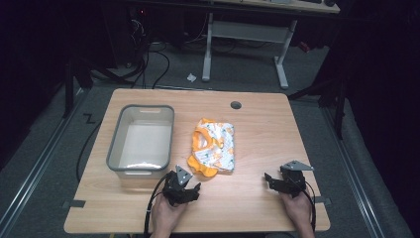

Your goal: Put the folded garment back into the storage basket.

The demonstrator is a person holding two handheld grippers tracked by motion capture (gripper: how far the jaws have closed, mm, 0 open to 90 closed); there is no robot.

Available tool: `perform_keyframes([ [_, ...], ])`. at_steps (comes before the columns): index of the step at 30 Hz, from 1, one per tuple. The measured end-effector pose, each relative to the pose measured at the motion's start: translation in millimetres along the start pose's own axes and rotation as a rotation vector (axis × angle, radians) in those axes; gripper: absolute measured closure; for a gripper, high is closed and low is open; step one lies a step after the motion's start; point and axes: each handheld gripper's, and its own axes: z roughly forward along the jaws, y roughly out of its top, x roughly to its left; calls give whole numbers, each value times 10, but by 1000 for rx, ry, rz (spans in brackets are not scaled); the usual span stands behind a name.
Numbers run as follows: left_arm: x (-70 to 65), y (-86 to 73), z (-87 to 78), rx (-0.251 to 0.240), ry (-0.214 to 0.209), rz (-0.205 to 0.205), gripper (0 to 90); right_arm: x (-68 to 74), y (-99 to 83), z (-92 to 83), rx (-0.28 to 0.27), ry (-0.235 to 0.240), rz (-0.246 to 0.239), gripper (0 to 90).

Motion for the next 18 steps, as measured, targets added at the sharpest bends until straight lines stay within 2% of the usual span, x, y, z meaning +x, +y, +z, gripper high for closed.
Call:
perform_keyframes([
  [12,-10,4,3,0,8,-11,293,-1,1,0,0,0,0,280],
  [18,17,18,-7,3,-37,-28,264,-1,1,0,0,0,1,279],
])
